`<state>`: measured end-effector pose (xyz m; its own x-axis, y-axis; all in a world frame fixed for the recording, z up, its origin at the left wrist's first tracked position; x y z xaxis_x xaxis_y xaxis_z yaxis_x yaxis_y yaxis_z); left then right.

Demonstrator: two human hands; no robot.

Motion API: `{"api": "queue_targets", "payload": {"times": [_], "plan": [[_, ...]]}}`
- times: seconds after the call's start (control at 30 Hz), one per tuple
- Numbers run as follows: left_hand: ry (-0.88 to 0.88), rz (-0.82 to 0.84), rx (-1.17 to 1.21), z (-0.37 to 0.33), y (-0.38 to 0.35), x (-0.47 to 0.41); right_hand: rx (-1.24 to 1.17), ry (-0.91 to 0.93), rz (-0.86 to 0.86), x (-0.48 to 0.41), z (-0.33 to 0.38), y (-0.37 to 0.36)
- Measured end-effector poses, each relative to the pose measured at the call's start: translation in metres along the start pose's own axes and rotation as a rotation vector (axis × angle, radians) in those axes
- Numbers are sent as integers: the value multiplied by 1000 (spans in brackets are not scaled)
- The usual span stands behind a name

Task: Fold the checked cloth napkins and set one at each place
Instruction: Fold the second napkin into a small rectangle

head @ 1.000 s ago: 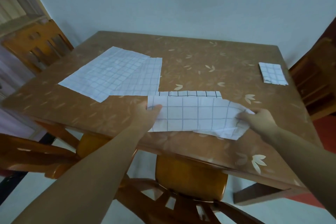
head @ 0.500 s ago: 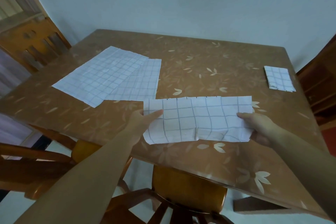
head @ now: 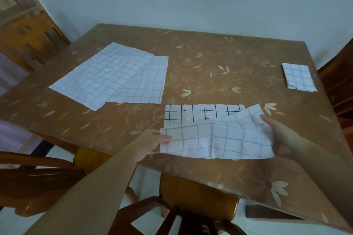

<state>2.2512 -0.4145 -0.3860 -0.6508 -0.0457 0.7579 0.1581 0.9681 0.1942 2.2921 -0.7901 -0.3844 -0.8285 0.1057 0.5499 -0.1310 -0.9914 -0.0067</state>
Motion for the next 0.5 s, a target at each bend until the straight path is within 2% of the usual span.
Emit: {"api": "queue_targets", "payload": {"times": [0.13, 0.2, 0.37, 0.43, 0.5], "plan": [[-29, -155, 33, 0, 7, -6, 236, -64, 186, 4, -15, 0], [-61, -211, -26, 3, 10, -9, 319, -91, 204, 2, -23, 2], [-75, -192, -105, 6, 6, -7, 434, -112, 94, -8, -36, 7], [-129, -180, -99, -1, 6, -6, 388, -31, 45, -8, -27, 1], [-206, -222, 7, -10, 7, -4, 300, 82, -34, -11, -16, -1]]}}
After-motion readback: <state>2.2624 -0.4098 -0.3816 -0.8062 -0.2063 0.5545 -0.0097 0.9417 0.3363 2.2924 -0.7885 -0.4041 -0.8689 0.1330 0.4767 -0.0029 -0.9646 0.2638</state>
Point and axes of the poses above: each hand's wrist, its own x-axis away from the middle knuckle, its own y-axis out of the back of the hand, z = x × y, the point moved 6 cm from there along -x, towards the middle knuckle, and after that the axes turned 10 degrees about y, right-handed, at the moved point
